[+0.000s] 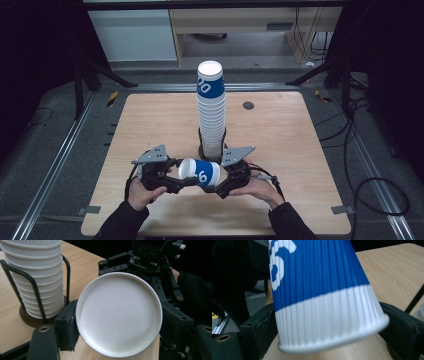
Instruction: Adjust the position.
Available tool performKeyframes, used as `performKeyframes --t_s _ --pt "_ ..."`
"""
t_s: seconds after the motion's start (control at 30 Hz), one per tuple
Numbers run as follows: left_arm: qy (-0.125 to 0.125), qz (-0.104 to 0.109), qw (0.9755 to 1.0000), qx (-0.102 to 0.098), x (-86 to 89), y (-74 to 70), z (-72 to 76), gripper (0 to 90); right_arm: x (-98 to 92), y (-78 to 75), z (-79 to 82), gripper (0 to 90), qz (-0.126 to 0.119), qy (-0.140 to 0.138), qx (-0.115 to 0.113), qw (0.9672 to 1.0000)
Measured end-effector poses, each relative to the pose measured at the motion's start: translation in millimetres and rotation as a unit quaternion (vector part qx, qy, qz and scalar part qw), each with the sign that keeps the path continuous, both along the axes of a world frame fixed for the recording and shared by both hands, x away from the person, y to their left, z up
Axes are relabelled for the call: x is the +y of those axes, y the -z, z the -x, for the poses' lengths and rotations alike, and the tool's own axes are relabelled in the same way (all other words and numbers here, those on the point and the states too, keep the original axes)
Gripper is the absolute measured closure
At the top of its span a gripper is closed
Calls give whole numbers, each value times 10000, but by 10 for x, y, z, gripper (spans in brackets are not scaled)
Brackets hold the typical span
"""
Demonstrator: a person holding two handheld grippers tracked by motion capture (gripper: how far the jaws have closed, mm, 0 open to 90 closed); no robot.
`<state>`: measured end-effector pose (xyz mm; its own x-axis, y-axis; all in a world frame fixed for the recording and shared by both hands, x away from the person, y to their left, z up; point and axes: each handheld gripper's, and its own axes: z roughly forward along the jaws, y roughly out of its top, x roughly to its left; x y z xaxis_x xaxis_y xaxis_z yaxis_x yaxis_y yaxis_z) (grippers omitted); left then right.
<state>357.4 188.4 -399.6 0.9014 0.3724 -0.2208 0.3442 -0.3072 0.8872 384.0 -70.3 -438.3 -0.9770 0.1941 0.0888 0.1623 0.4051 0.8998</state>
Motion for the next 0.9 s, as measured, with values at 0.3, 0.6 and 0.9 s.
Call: performKeyframes --t_s 0.3,0.6,0.9 --pt "140 -32 9999 39 -11 23 -10 269 13 27 8 138 10 -239 45 9997" --pt "146 41 9999 57 -4 15 -13 253 -9 15 11 159 38 -299 67 9995" --pt "75 -379 9993 -6 85 -35 -36 171 -112 -40 -10 159 345 -76 -216 9991"
